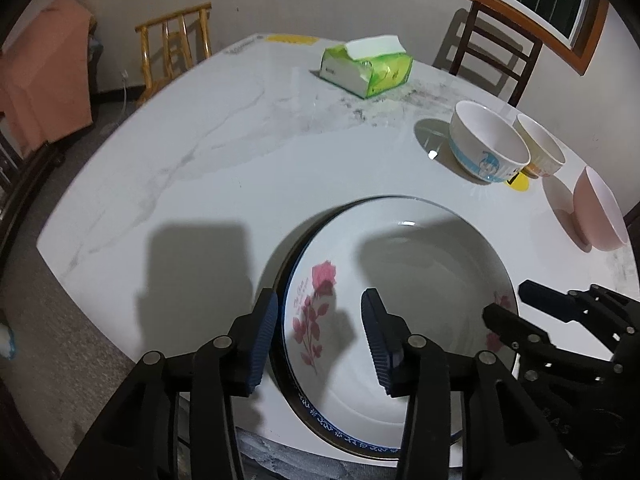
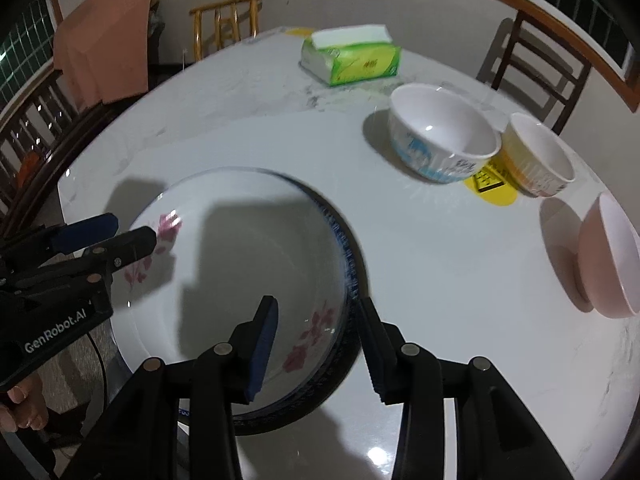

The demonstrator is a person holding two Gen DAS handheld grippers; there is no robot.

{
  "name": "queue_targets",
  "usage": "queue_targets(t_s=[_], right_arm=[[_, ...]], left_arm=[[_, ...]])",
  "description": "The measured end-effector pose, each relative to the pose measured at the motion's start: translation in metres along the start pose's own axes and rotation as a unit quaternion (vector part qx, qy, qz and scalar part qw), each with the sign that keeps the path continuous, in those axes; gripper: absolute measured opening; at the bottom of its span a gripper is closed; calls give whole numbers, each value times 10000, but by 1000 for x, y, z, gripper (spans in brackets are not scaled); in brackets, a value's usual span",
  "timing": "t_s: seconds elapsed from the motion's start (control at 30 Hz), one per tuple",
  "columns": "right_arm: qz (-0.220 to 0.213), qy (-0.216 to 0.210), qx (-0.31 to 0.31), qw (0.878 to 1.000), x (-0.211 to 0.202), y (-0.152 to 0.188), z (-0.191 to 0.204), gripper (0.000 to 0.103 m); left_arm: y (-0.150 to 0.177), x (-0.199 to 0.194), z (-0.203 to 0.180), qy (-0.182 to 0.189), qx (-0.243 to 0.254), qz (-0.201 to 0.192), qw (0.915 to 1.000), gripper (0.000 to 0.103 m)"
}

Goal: Organize plates and bowls
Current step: 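Pull the left gripper back and move it to the pink-rimmed bowl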

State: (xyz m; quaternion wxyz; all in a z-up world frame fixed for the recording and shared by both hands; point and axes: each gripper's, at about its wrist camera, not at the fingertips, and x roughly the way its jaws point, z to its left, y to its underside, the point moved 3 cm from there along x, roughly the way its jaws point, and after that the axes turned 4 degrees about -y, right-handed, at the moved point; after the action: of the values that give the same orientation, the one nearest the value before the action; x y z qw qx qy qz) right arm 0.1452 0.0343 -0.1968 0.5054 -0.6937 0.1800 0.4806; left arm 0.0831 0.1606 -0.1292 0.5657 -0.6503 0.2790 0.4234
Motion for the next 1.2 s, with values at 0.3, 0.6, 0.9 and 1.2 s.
queue_targets(t_s=[0.3, 0.6, 0.9, 1.2], right_arm=[[-343, 111, 786, 9963, -34, 21, -61, 41], [-501, 470, 1583, 9850, -78, 54, -149, 42], [-516, 440, 2656, 9617, -113, 84, -242, 43], [-531, 376, 2959, 9530, -118, 83, -308, 43]], left_arm=[[-2, -20, -47, -20, 411, -332, 9986, 55], [-4, -28, -131, 465, 921, -259, 9943, 68], [-10, -38, -207, 743, 1446, -91, 9867, 75], [-33, -33, -273, 1018, 1616, 151, 9815, 76]])
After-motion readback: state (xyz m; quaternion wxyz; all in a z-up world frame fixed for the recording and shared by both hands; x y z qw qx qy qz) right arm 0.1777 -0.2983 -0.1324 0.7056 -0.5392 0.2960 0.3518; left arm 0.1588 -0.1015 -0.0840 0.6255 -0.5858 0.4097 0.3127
